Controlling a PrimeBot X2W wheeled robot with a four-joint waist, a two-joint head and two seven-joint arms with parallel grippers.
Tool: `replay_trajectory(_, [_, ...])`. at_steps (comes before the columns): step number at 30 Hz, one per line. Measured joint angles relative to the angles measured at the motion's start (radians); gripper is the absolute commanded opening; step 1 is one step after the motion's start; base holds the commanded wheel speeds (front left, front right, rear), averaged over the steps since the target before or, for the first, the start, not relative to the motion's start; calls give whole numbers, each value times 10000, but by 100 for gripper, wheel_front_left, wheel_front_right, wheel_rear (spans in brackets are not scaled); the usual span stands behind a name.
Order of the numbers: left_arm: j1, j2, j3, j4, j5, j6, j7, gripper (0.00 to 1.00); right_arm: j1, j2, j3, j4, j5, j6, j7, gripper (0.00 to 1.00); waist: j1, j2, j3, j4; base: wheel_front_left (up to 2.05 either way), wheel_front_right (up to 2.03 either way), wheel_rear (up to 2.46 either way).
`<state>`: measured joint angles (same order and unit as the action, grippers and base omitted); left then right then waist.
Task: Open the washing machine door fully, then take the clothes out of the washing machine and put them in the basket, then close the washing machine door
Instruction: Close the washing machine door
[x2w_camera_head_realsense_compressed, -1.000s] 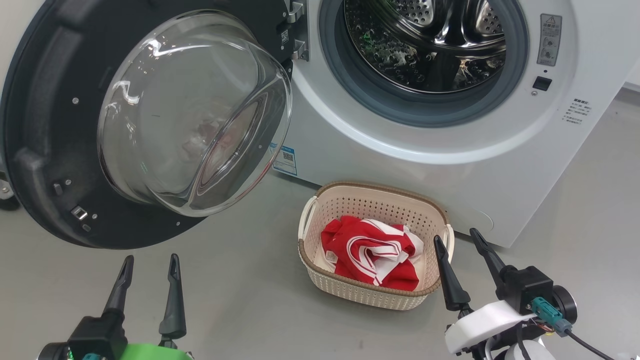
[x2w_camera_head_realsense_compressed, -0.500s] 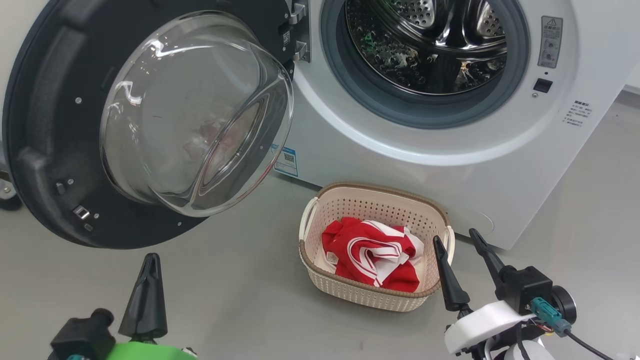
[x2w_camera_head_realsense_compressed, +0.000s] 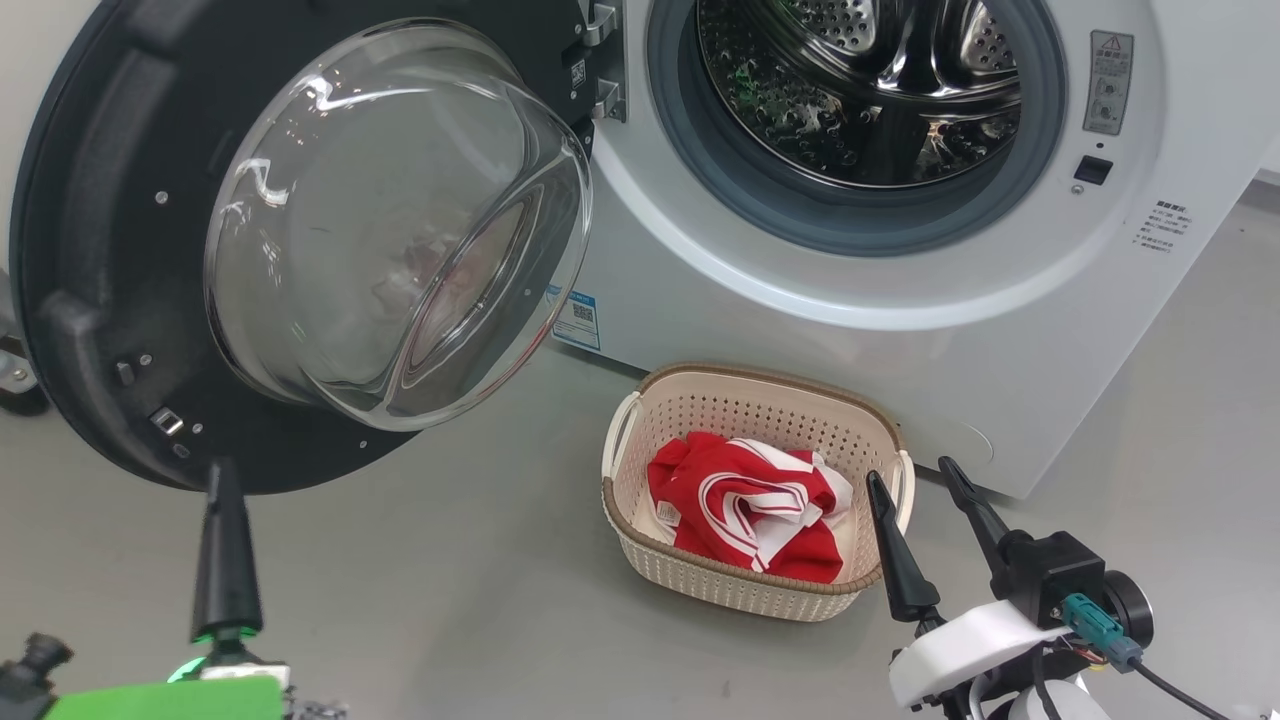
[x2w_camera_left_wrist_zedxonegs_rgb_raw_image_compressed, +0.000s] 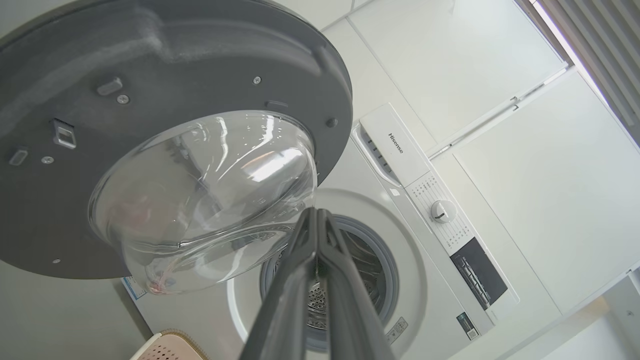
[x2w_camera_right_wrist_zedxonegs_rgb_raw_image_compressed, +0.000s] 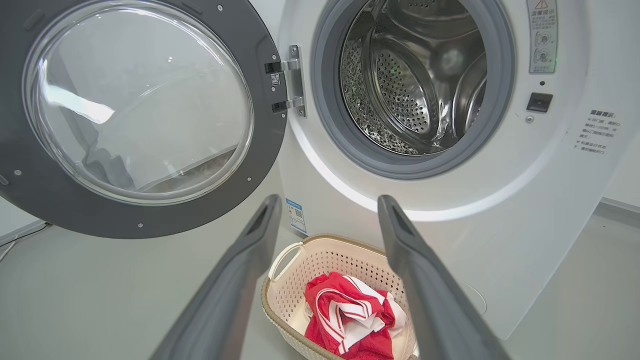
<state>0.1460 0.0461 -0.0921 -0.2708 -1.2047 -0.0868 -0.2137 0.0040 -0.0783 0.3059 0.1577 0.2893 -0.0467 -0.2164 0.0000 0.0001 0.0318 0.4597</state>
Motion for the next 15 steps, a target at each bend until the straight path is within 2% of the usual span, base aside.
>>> replay_trajectory(3, [-198,-12,652,-253,-1390,-169,-2,0,1,-10,-12,-13,0,-6,2,100,0,0,30,32,0,0,0])
replay_trajectory(9, [-780,6,2079,-700,-2276,-240,75,0,1,-75,-27,-132,-2,-79,19,100,0,0,165,111,0,0,0])
replay_trajectory(12, [-1034,428,2809,-708,-2715,-242,268,0,0,-159,-29,-194,-4,-79,104,100,0,0,262,151,0,0,0])
replay_trajectory(15, [-1386,1081,3467,-606,-2989,-240,556,0,-2,-217,-40,-280,-19,-84,167,100,0,0,368,188,0,0,0])
